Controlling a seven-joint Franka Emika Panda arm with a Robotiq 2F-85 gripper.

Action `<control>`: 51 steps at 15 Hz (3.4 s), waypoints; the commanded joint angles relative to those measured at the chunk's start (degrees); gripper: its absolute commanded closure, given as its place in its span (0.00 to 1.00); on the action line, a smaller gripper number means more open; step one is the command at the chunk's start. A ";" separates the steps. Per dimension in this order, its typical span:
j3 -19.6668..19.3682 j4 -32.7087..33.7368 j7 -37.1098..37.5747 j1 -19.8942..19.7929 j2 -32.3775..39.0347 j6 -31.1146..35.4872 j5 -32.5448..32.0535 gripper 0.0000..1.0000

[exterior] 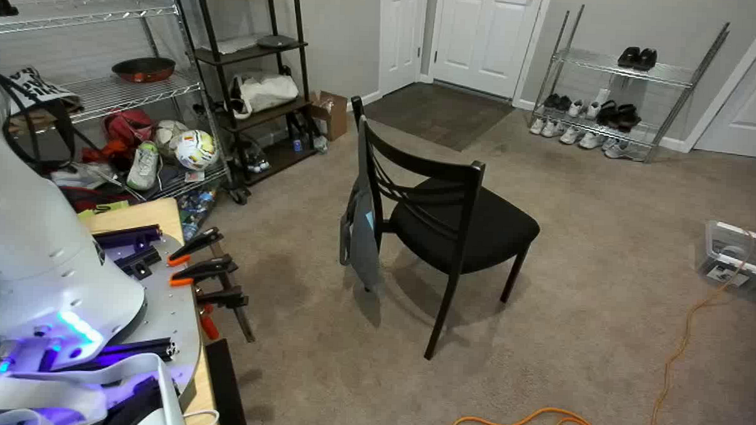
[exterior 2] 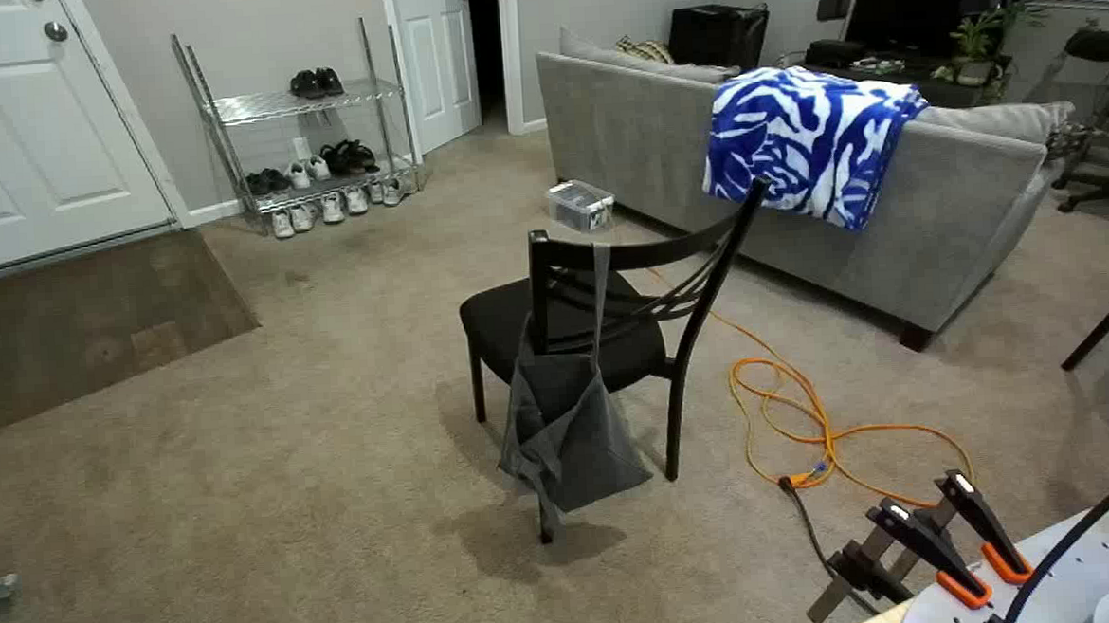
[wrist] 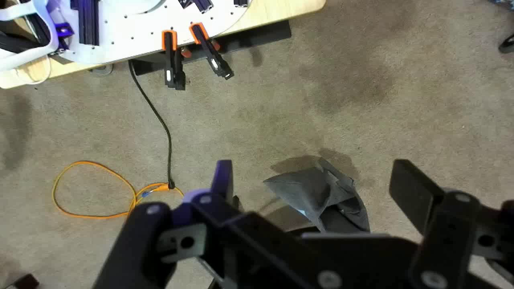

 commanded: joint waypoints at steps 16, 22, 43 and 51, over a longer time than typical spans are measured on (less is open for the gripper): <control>-1.20 -1.98 3.63 -2.01 -1.91 5.37 0.25 0.00; -2.10 0.85 5.02 -4.92 7.64 15.68 -4.06 0.00; -6.01 22.06 18.44 7.91 45.74 17.70 -16.39 0.00; -8.56 22.42 16.76 10.07 49.22 17.63 -14.96 0.00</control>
